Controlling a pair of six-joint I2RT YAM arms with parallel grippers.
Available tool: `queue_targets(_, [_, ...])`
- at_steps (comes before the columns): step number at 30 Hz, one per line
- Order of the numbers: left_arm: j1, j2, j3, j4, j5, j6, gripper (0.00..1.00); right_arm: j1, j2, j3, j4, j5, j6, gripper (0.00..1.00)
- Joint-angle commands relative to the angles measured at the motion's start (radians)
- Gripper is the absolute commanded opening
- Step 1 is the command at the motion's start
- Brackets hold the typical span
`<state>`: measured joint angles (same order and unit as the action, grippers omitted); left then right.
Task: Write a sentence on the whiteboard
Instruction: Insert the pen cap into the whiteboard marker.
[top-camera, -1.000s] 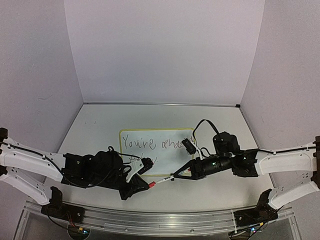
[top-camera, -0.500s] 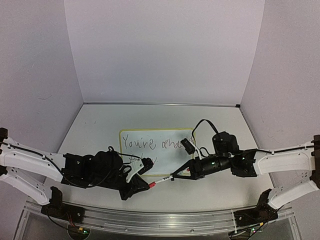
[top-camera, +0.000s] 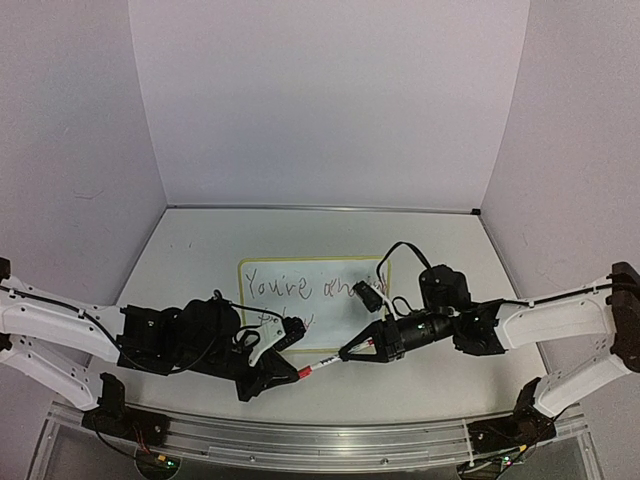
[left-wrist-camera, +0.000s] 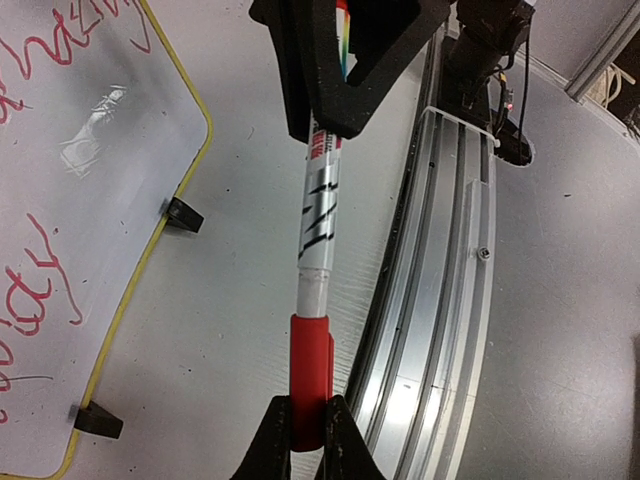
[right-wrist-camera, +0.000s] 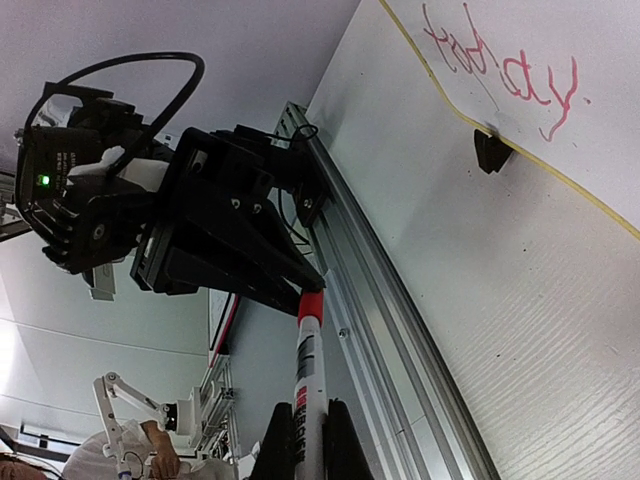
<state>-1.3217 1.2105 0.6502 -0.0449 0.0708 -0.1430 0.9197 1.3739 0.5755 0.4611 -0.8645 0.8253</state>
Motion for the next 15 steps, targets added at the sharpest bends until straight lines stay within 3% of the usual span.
queue_targets(1, [0.005, -0.035, 0.039, 0.04, 0.036, 0.041, 0.0, 0.002, 0.041, 0.026, 0.088, -0.097, 0.039, 0.0])
queue_targets(15, [0.004, 0.046, 0.151, 0.003, 0.075, 0.062, 0.0, 0.013, 0.071, 0.054, 0.091, -0.127, 0.052, 0.0])
